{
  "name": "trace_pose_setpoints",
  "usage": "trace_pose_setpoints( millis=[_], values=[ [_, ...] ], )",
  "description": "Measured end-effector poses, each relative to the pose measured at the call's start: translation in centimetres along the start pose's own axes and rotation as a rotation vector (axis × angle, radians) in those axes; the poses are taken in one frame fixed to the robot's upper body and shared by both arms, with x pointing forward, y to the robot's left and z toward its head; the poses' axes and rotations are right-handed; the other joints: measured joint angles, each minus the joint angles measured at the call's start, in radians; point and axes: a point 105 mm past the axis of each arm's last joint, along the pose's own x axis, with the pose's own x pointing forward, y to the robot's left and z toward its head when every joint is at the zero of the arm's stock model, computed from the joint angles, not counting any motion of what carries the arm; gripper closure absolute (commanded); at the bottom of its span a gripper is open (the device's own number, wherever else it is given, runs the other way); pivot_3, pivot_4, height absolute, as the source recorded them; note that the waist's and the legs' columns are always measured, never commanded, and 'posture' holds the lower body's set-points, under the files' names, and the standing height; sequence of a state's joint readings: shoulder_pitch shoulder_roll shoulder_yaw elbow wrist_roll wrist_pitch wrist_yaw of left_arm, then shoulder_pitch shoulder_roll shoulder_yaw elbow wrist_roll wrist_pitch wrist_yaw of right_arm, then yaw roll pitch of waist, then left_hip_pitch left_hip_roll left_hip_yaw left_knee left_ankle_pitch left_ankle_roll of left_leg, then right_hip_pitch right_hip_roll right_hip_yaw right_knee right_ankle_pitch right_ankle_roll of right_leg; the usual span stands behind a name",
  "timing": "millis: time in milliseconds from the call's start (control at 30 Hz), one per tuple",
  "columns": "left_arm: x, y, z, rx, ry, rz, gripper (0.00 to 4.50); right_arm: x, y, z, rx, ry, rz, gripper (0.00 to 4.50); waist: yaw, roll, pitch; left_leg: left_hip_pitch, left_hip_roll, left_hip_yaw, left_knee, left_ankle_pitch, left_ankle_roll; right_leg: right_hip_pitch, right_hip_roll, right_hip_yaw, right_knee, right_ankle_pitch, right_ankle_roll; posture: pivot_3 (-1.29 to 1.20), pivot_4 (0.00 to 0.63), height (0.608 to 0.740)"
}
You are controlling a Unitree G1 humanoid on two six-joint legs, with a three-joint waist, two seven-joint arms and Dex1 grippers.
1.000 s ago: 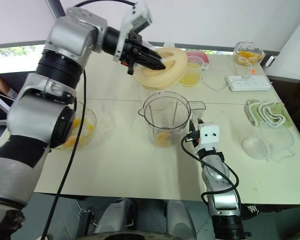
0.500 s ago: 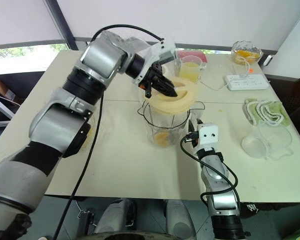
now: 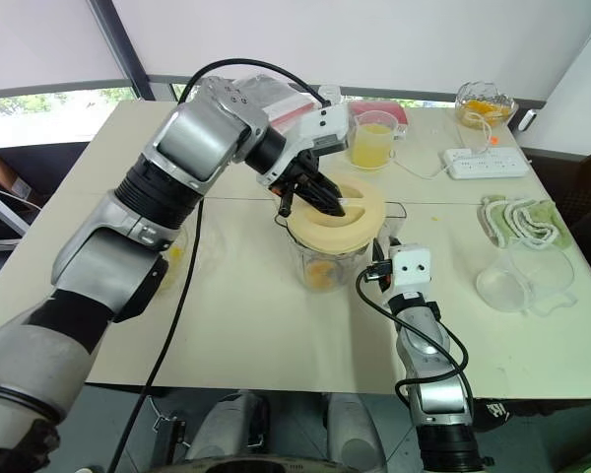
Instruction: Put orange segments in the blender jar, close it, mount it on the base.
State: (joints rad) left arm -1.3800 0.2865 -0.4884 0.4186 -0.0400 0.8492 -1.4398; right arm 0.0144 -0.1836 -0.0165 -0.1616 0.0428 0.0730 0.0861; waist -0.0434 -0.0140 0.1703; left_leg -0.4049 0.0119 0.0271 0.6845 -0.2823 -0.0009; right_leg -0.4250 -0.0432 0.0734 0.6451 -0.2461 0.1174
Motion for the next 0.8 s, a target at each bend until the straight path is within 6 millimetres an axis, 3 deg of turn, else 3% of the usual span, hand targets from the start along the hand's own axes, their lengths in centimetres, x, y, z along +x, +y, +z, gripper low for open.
trace_pose_setpoints(
  millis=[133,367,533,800],
  values=[
    [0.0,0.1,-1.2,0.001,0.023,0.009,4.24,0.2,0.3,0.3,-0.007,-0.016,0.018,3.67,0.000,0.000,0.000,0.000,0.000,0.000,0.000,0.000,0.000,0.000,0.000,0.000,0.000,0.000,0.000,0.00,0.150,0.740],
    [0.3,0.1,-1.9,0.154,0.009,0.002,4.24,0.3,0.4,0.3,-0.017,-0.017,0.027,3.67,0.000,0.000,-0.001,0.002,0.000,0.000,0.000,0.000,0.000,0.001,0.000,0.000,0.000,0.000,-0.001,0.00,0.150,0.740],
    [0.5,0.4,-2.7,0.207,-0.016,-0.033,4.24,0.3,0.5,0.2,-0.029,-0.011,0.029,3.67,0.000,-0.001,-0.001,0.015,0.000,0.000,-0.001,0.000,0.000,0.016,0.000,0.000,-0.003,-0.004,-0.005,0.00,0.150,0.740],
    [1.0,1.1,-3.3,0.206,-0.037,-0.051,4.24,0.2,0.4,0.0,-0.033,0.000,0.026,3.67,0.001,-0.003,-0.008,0.016,0.001,0.000,-0.001,0.000,0.000,0.022,-0.001,0.000,-0.010,-0.004,-0.005,0.00,0.150,0.740]
  ],
)
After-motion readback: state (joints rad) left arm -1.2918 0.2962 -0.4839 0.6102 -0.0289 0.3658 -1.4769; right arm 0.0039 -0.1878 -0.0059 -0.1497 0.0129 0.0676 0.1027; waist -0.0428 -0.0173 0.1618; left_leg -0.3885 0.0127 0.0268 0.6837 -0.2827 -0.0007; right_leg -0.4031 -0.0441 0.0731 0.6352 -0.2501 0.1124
